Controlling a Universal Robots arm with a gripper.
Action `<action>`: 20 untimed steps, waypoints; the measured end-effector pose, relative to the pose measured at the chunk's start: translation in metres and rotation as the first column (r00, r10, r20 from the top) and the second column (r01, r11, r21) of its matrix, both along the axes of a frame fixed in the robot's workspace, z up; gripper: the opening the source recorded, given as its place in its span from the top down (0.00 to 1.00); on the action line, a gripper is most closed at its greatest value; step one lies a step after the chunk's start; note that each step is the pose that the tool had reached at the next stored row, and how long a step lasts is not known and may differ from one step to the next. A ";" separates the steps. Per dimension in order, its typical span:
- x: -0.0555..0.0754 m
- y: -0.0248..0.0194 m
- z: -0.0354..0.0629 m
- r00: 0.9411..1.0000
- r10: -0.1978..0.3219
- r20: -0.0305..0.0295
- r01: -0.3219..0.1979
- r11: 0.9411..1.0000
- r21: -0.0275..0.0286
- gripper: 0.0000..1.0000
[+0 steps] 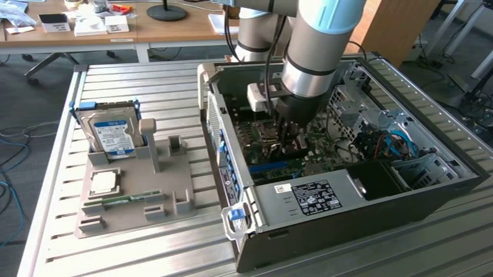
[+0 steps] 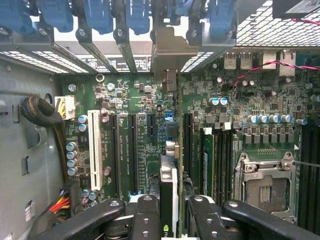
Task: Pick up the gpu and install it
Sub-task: 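Insert the gpu into the slot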
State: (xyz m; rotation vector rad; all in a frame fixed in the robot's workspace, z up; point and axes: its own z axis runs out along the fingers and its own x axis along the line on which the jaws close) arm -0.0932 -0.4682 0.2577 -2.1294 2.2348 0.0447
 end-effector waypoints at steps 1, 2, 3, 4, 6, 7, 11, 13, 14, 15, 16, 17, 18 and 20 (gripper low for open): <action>0.000 0.0000 0.0000 1.000 0.000 0.000 0.000 1.000 0.000 0.73; 0.000 0.0001 -0.0001 1.000 0.000 0.000 0.000 1.000 0.000 0.73; -0.001 0.0001 -0.0002 1.000 0.000 0.000 0.000 1.000 0.000 0.73; -0.001 0.0002 -0.0002 1.000 0.000 0.000 0.000 1.000 0.000 0.73; -0.002 0.0002 -0.0003 1.000 0.000 0.000 0.000 1.000 0.000 0.73; -0.002 0.0002 -0.0003 1.000 0.000 0.000 0.000 1.000 0.000 0.73; -0.004 0.0002 -0.0003 1.000 0.000 0.000 0.000 1.000 0.000 0.73; -0.005 0.0002 -0.0003 1.000 0.000 0.000 0.000 1.000 0.000 0.73; -0.005 0.0002 -0.0003 1.000 0.000 0.000 0.000 1.000 0.000 0.73; -0.006 0.0002 -0.0004 1.000 0.000 0.000 0.000 1.000 0.000 0.73; -0.006 0.0002 -0.0004 1.000 0.000 0.000 0.000 1.000 0.000 0.73; -0.007 0.0002 -0.0005 1.000 -0.001 0.000 0.001 1.000 0.000 0.73; -0.007 0.0002 -0.0005 1.000 -0.001 0.000 0.001 1.000 0.000 0.73; -0.008 0.0002 -0.0006 1.000 -0.001 0.000 0.001 1.000 0.000 0.73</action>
